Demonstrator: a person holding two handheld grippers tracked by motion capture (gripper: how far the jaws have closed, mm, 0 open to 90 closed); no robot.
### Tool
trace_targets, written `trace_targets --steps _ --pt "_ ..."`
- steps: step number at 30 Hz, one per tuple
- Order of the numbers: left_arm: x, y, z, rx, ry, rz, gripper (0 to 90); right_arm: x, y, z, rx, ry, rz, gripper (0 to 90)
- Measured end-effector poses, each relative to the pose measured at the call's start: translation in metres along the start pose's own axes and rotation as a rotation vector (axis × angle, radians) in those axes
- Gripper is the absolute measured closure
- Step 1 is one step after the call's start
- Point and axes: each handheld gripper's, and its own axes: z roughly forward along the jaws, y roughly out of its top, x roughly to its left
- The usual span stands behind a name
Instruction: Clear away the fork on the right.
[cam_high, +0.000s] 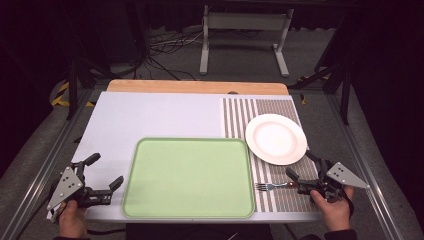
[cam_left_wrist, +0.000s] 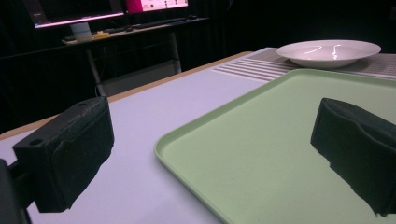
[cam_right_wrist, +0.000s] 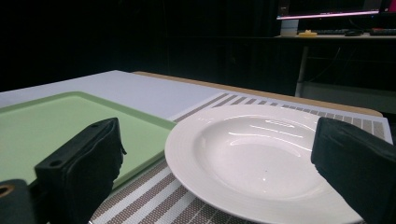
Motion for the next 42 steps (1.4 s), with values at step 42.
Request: trace_targets --steps 42 --pt "-0.001 0.001 0.001 0.003 -0.002 0.004 0.1 0.02 0.06 0.046 0.251 0.218 -0.238 3.7"
